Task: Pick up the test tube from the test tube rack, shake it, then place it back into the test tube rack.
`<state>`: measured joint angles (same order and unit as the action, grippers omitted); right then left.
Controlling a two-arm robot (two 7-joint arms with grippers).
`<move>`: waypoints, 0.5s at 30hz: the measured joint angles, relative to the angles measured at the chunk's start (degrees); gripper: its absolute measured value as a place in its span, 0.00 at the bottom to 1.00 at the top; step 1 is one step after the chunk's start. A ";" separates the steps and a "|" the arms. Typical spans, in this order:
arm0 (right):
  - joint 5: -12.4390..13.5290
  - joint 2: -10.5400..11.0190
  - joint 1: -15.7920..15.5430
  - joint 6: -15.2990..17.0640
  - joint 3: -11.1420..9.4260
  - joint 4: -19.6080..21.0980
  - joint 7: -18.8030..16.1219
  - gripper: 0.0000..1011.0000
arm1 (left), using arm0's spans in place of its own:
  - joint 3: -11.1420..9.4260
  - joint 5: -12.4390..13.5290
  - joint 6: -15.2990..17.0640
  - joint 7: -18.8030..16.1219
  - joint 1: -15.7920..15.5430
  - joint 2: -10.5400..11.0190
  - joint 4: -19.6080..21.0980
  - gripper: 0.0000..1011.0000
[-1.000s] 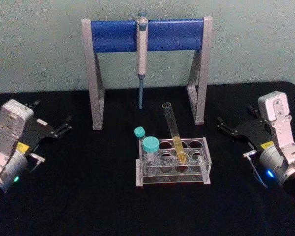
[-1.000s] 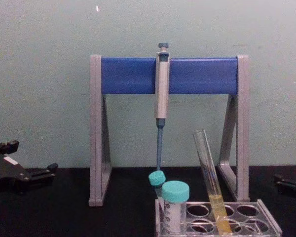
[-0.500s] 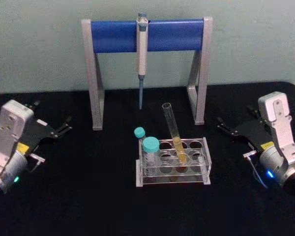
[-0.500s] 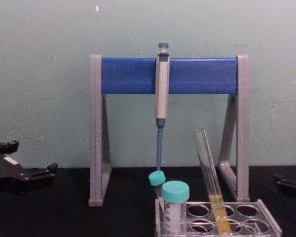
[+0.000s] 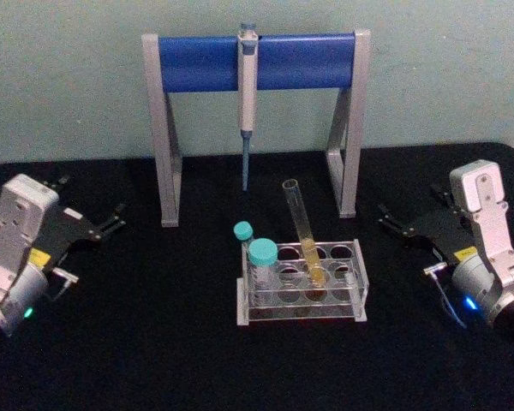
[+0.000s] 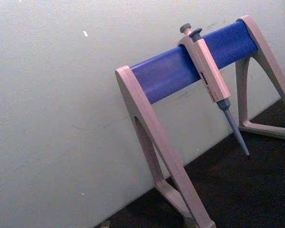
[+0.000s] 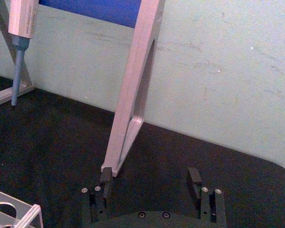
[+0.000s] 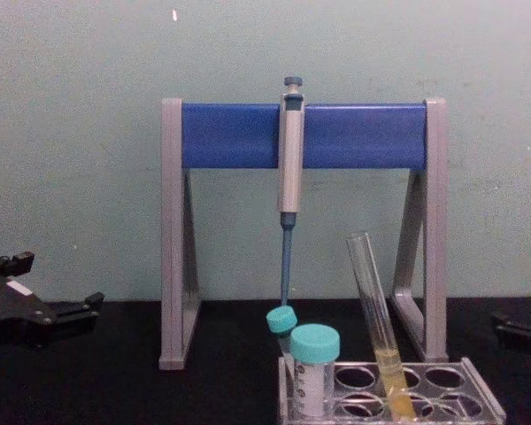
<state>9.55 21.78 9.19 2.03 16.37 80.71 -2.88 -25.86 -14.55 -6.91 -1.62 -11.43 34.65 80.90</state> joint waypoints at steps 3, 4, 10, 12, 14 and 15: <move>0.00 0.00 0.00 0.00 0.00 0.00 0.00 0.99 | 0.00 0.00 0.00 0.00 0.00 0.00 0.00 0.99; 0.00 0.00 0.00 0.00 0.00 0.00 0.00 0.99 | 0.00 0.00 0.00 0.00 0.00 0.00 0.00 0.99; 0.00 0.00 0.00 0.00 0.00 0.00 0.00 0.99 | 0.00 0.00 0.00 0.00 0.00 0.00 0.00 0.99; 0.00 0.00 0.00 0.00 0.00 0.00 0.00 0.99 | 0.00 0.00 0.00 0.00 0.00 0.00 0.00 0.99; 0.00 0.00 0.00 0.00 0.00 0.00 0.00 0.99 | 0.00 0.00 0.00 0.00 0.00 0.00 0.00 0.99; 0.00 0.00 0.00 0.00 0.00 0.00 0.00 0.99 | 0.00 0.00 0.00 0.00 0.00 0.00 0.00 0.99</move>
<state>9.56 21.78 9.18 2.04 16.38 80.71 -2.89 -25.86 -14.55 -6.91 -1.62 -11.43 34.65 80.90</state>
